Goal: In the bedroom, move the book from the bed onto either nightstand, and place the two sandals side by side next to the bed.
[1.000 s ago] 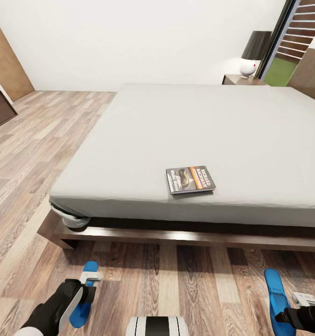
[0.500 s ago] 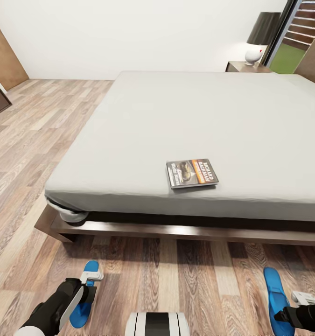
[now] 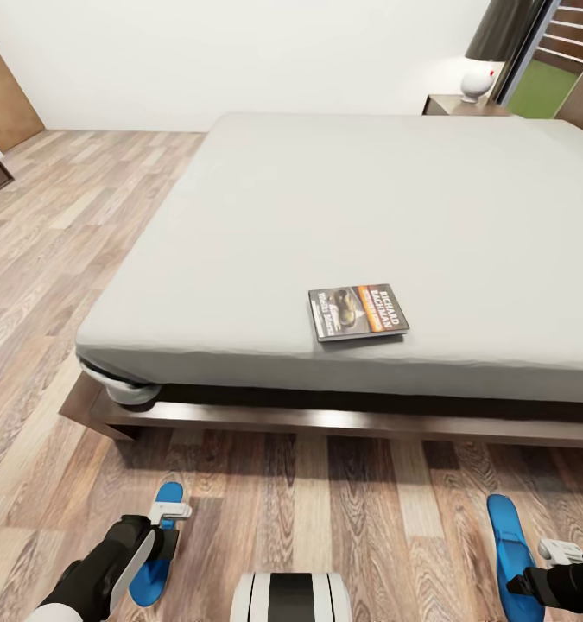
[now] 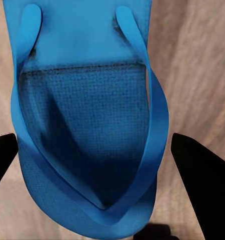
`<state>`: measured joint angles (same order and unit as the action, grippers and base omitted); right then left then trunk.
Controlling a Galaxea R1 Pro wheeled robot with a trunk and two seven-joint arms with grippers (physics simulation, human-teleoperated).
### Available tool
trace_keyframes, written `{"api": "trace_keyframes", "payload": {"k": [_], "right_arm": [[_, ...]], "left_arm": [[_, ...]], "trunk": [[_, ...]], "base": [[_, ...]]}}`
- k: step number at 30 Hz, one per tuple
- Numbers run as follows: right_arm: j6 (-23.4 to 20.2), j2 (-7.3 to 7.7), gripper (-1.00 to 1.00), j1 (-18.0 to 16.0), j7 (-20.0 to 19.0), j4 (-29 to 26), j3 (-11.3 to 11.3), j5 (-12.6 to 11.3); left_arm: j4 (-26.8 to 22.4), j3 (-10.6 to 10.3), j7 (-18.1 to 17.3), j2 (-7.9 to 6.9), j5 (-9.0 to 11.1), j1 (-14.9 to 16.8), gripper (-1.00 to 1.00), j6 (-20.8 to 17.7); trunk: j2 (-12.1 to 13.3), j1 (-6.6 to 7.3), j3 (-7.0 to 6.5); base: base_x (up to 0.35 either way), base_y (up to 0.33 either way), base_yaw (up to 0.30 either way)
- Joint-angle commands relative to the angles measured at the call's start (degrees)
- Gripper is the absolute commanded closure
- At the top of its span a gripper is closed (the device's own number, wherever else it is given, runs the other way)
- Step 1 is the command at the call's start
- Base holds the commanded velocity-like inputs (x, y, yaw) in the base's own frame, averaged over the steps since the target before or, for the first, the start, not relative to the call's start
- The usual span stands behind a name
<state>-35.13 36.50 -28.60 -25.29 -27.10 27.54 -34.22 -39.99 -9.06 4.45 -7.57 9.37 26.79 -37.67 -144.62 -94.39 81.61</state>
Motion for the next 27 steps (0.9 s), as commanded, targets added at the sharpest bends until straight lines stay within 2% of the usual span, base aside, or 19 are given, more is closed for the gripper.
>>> {"api": "trace_keyframes", "payload": {"k": [1, 6, 11, 14, 27], "right_arm": [[-0.2, 0.06, 1.00, 0.0, 0.0, -0.1, 0.2, -0.2], [-0.2, 0.06, 1.00, 0.0, 0.0, -0.1, 0.2, -0.2], [-0.2, 0.06, 1.00, 0.0, 0.0, -0.1, 0.2, -0.2], [-0.2, 0.06, 1.00, 0.0, 0.0, -0.1, 0.3, -0.2], [-0.2, 0.06, 1.00, 0.0, 0.0, -0.1, 0.3, -0.2]], "left_arm": [[-0.1, -0.3, 0.5, -0.08, 0.6, 0.0, 1.00, -0.2], [-0.1, -0.3, 0.5, -0.05, 0.6, 0.0, 1.00, -0.2], [-0.1, -0.3, 0.5, -0.08, 0.6, 0.0, 1.00, -0.2], [-0.1, -0.3, 0.5, -0.06, 0.6, 0.0, 1.00, -0.2], [-0.1, -0.3, 0.5, -0.08, 0.6, 0.0, 1.00, -0.1]], "trunk": [[0.0, -0.01, 0.27], [-0.1, -0.14, 1.38], [-0.1, -0.14, 1.38], [-0.1, -0.22, 2.04], [-0.1, -0.22, 2.04]], "base": [[0.000, 0.000, 0.000], [0.000, 0.000, 0.000], [0.000, 0.000, 0.000], [0.000, 0.000, 0.000], [0.040, 0.019, 0.000]]}}
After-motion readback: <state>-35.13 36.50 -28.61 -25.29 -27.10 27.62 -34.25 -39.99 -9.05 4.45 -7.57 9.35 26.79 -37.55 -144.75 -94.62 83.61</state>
